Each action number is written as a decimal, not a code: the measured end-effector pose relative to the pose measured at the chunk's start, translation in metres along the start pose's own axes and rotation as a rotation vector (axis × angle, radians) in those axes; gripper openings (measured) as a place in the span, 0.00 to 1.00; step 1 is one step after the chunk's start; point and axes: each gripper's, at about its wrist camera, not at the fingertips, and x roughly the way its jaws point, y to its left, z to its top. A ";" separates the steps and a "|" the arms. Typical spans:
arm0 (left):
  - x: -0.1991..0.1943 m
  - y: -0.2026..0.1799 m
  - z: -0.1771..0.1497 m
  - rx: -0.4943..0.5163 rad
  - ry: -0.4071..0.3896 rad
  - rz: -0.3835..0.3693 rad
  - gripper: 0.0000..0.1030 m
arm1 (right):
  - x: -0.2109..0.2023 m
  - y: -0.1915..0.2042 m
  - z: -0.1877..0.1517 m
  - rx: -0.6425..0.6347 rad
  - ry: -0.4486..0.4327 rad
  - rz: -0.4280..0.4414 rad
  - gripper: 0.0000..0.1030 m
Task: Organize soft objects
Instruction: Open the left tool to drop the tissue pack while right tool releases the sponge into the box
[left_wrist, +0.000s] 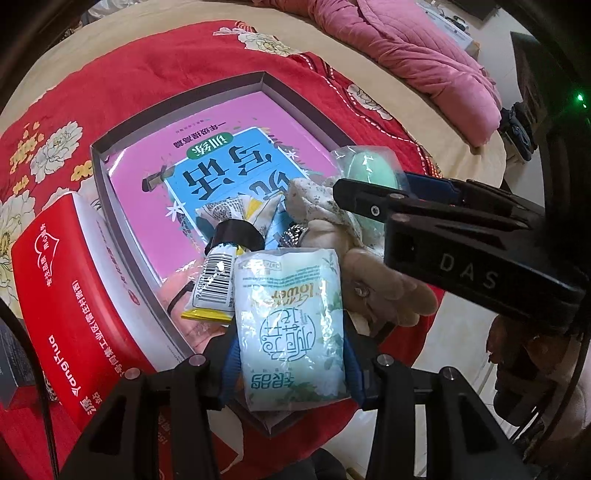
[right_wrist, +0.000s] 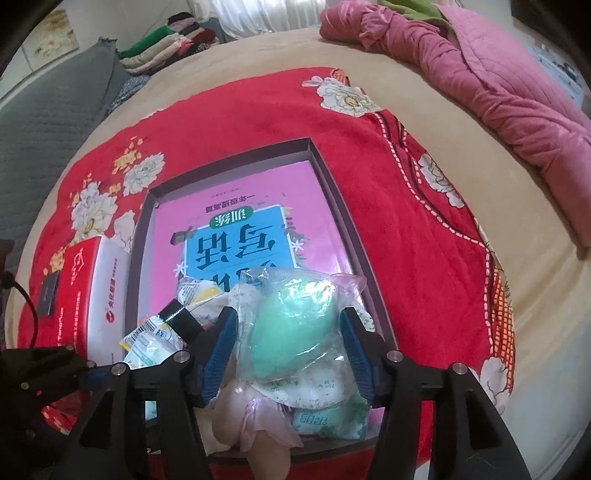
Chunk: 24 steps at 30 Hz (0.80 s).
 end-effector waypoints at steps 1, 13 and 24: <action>0.000 0.000 0.000 0.001 0.001 0.000 0.46 | 0.000 0.000 0.000 0.000 -0.002 -0.004 0.58; -0.003 -0.003 -0.003 0.017 0.002 -0.004 0.57 | -0.017 -0.008 0.000 0.034 -0.046 -0.022 0.69; -0.020 -0.007 -0.004 0.037 -0.035 0.001 0.63 | -0.034 -0.012 -0.003 0.058 -0.085 -0.034 0.71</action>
